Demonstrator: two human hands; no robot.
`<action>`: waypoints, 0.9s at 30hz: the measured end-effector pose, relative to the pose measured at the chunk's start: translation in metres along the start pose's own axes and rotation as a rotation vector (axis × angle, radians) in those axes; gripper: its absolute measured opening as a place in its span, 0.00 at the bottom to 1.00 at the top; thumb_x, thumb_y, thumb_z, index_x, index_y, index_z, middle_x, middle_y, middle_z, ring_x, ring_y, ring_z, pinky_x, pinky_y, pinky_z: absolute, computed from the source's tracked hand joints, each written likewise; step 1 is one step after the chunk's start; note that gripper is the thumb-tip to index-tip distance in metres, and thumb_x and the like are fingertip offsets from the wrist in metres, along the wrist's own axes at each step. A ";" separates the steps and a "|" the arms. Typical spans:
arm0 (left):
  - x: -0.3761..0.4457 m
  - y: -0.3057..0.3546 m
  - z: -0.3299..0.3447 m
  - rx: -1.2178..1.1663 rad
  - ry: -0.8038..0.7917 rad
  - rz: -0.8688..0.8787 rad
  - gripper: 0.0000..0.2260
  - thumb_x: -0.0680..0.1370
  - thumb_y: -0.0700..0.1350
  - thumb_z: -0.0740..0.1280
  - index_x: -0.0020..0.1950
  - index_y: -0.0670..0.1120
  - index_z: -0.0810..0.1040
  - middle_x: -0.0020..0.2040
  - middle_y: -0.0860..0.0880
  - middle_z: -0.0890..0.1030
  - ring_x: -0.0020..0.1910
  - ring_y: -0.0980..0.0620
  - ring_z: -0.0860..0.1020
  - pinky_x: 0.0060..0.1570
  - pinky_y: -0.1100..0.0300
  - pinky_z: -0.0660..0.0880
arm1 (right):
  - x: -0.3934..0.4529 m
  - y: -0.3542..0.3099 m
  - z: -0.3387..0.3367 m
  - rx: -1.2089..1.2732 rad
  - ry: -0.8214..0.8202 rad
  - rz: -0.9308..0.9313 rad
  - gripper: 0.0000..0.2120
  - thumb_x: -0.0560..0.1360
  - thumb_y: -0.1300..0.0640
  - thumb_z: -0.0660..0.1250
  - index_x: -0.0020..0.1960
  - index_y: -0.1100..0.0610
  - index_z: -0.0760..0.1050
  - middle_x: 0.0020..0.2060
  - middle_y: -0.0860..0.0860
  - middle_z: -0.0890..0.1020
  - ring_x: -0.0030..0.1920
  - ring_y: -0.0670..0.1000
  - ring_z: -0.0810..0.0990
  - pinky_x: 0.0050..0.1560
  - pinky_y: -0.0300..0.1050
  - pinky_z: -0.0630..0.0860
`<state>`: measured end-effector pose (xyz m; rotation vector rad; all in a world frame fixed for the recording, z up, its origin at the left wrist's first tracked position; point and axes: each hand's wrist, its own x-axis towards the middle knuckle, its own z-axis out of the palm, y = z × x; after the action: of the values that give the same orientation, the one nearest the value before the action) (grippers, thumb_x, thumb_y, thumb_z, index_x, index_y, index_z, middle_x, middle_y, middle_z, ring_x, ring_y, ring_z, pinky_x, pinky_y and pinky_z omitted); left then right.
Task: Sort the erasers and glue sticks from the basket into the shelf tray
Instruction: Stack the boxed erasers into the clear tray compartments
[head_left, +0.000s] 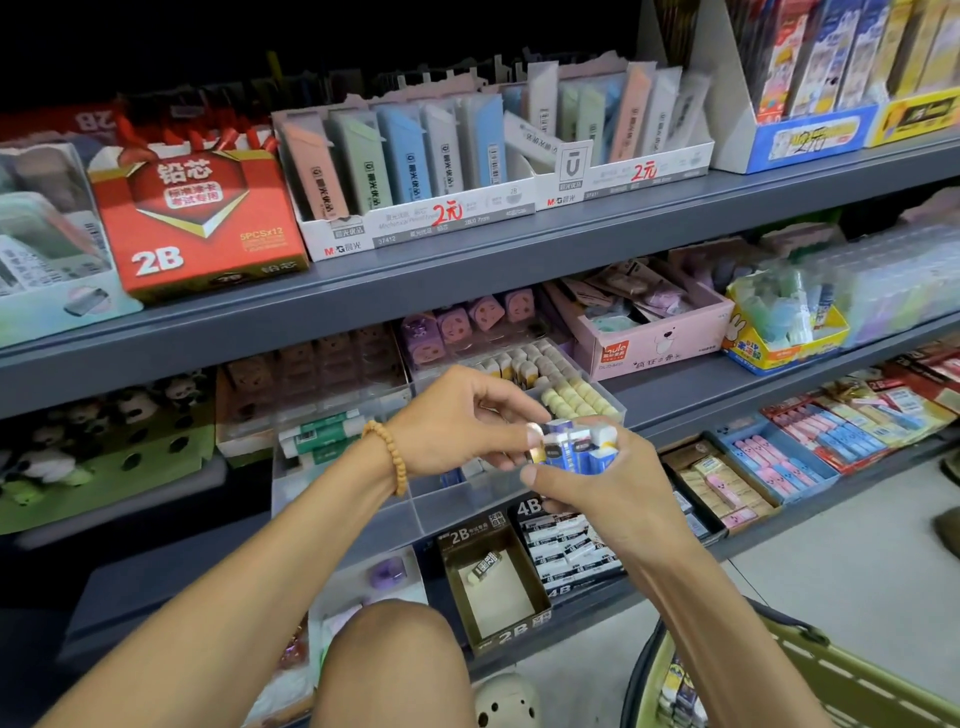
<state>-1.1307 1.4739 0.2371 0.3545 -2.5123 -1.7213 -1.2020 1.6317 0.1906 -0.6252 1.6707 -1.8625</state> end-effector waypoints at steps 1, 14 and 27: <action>0.001 0.000 0.000 0.003 -0.011 -0.016 0.07 0.73 0.33 0.72 0.50 0.41 0.82 0.37 0.46 0.82 0.30 0.55 0.80 0.34 0.65 0.78 | 0.001 -0.001 0.000 0.006 0.001 -0.005 0.17 0.67 0.69 0.78 0.53 0.61 0.78 0.35 0.51 0.84 0.35 0.46 0.82 0.35 0.40 0.80; 0.071 -0.008 -0.025 0.103 0.435 -0.034 0.07 0.74 0.33 0.71 0.46 0.45 0.80 0.34 0.49 0.79 0.25 0.60 0.75 0.31 0.68 0.74 | 0.023 0.010 -0.048 0.110 0.154 0.045 0.08 0.69 0.64 0.75 0.46 0.62 0.79 0.30 0.51 0.79 0.34 0.50 0.77 0.34 0.41 0.75; 0.109 -0.017 -0.025 0.404 0.429 -0.019 0.08 0.72 0.37 0.72 0.48 0.49 0.82 0.34 0.54 0.80 0.30 0.59 0.77 0.35 0.67 0.75 | 0.038 0.008 -0.068 0.095 0.170 0.073 0.07 0.71 0.63 0.76 0.42 0.58 0.77 0.29 0.49 0.80 0.35 0.48 0.80 0.37 0.42 0.79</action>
<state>-1.2291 1.4200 0.2235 0.6903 -2.5020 -0.9881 -1.2742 1.6555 0.1735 -0.3710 1.6748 -1.9751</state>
